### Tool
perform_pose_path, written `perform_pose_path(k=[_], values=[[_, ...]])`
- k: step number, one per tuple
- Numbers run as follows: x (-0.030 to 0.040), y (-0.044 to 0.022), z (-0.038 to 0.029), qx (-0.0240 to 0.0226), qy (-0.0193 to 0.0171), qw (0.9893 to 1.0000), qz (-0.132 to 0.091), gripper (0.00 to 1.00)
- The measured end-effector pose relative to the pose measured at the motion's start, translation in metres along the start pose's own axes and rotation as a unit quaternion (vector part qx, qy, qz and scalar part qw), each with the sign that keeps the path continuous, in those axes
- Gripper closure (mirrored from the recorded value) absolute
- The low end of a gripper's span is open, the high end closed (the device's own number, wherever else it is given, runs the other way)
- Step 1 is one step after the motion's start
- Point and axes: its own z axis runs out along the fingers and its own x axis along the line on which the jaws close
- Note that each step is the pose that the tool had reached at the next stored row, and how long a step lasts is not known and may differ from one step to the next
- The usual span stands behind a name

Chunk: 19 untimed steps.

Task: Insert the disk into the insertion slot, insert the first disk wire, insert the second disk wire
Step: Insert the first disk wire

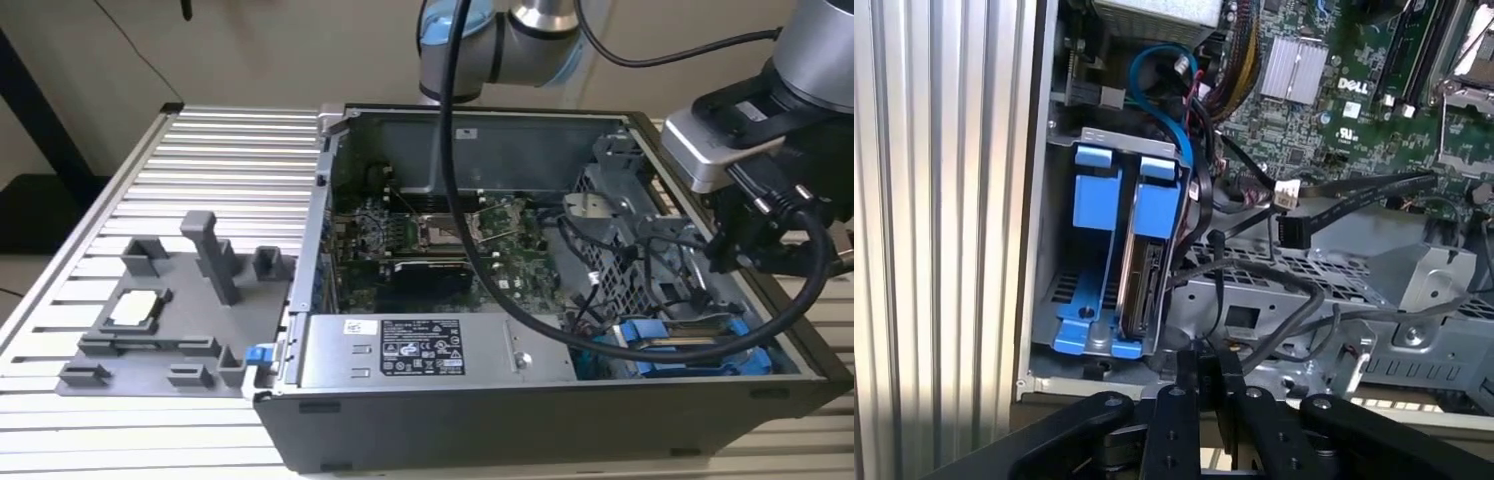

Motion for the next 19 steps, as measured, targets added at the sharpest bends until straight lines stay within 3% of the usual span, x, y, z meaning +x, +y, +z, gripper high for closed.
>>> perform_pose_path(k=[2,5,6,11,12,19], values=[[0.0000,0.0001,0.0008,-0.0008,0.0048,1.0000,-0.001,0.80],[-0.0004,0.0001,0.0020,-0.0033,0.0175,0.9998,-0.005,0.80],[-0.0005,0.0001,0.0022,-0.0037,0.0195,0.9998,-0.005,0.80],[-0.0008,-0.0003,0.0007,-0.0038,0.0200,0.9998,-0.006,0.79],[-0.0010,-0.0008,-0.0011,-0.0038,0.0200,0.9998,-0.006,0.73],[-0.0015,0.0009,-0.0014,-0.0023,0.0210,0.9998,-0.006,0.75]])
